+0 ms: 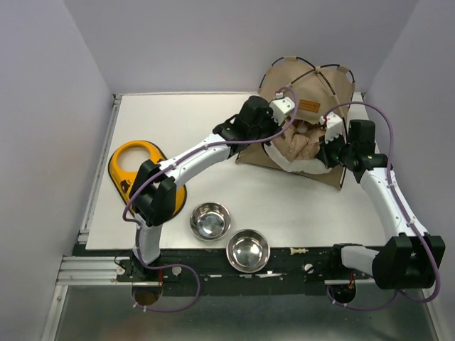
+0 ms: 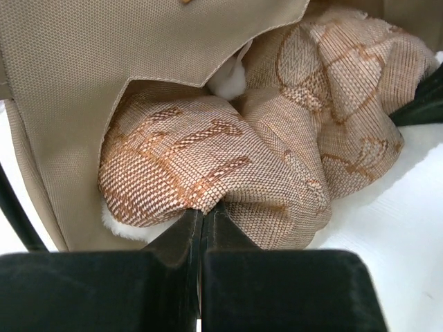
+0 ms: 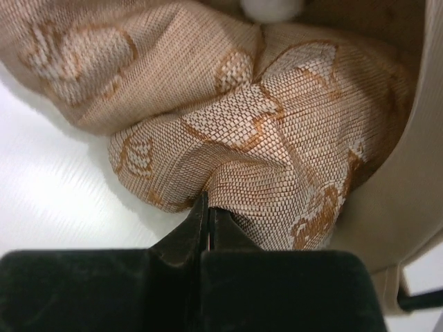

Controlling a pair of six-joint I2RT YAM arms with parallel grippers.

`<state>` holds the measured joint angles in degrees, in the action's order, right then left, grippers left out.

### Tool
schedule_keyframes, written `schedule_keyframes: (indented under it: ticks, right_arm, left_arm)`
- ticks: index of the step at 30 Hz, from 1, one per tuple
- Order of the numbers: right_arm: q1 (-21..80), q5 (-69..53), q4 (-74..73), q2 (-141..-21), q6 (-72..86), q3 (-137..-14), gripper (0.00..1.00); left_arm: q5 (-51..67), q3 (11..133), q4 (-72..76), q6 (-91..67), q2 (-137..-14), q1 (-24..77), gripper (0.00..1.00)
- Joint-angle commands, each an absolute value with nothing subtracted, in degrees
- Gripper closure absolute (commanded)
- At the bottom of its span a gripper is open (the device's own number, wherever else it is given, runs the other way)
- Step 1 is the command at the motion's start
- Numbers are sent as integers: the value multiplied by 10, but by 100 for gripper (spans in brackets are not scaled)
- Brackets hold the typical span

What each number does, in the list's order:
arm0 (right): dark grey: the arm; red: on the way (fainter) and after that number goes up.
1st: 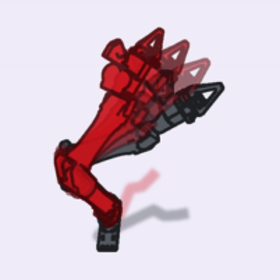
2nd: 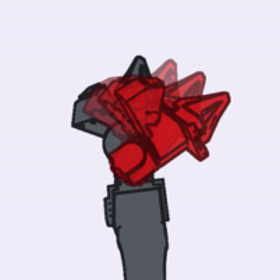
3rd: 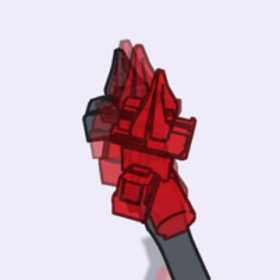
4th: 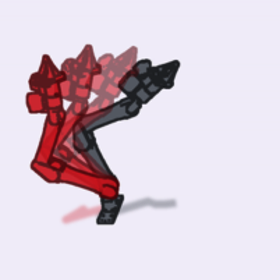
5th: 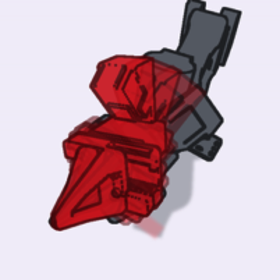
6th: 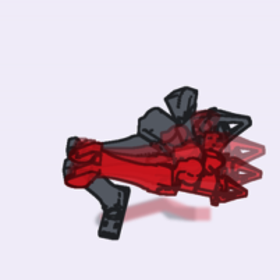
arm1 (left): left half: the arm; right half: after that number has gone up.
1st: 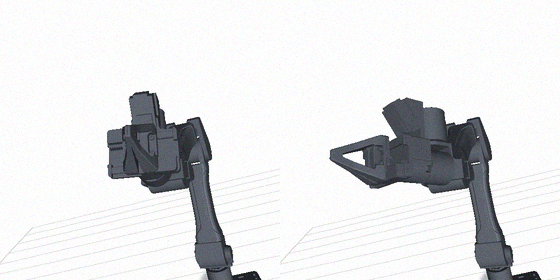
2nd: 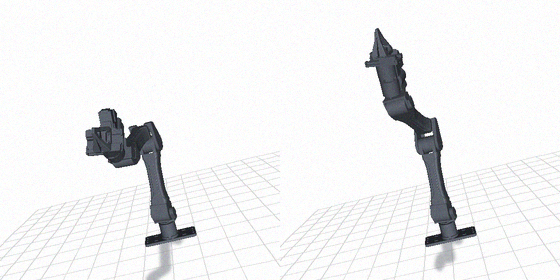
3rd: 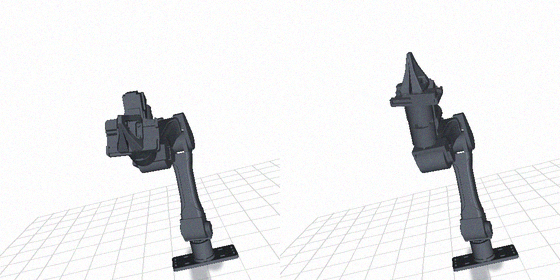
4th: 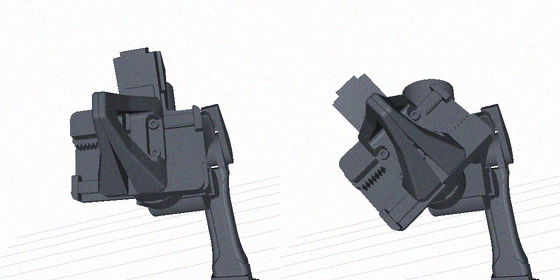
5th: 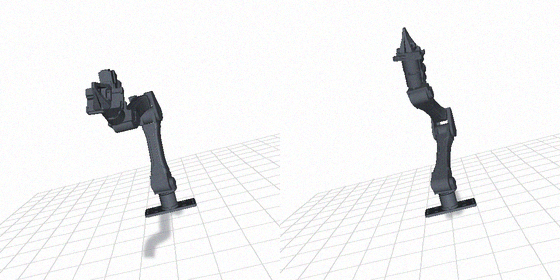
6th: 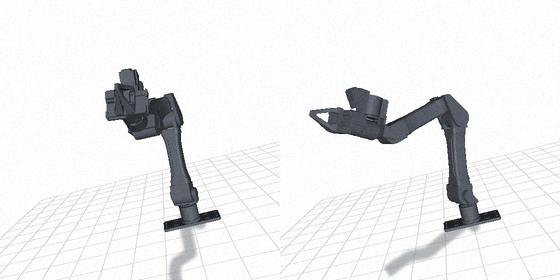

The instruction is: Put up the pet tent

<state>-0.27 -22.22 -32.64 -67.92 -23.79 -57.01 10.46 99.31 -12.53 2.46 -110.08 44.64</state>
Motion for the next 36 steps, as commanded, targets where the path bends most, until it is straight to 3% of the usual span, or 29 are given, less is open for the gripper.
schedule_keyframes:
  ticks: [1, 12, 21, 23, 25, 27, 30, 36]
  right_arm:
    - [26, -140, -114, -705, -229, -554, 99]
    - [65, -50, 133, -722, -293, -459, 99]
    - [62, 15, 109, -759, -320, -437, 96]
    - [62, 5, 36, -749, -311, -462, 75]
    - [62, -31, -33, -717, -318, -472, 43]
    - [61, -67, -73, -668, -322, -469, 28]
    - [60, -118, -131, -612, -317, -482, 22]
    - [61, -221, -265, -585, -323, -546, 22]
  left_arm:
    - [62, 977, -29, 89, -1128, 468, 100]
    - [49, 918, 120, 141, -1165, 473, 100]
    - [-11, 959, 99, 188, -1245, 461, 100]
    - [-30, 951, 77, 176, -1222, 457, 86]
    - [-9, 918, 73, 163, -1173, 452, 56]
    - [37, 882, 61, 149, -1113, 450, 33]
    - [125, 842, 38, 139, -1029, 451, 12]
    - [265, 836, -65, 153, -947, 451, 10]
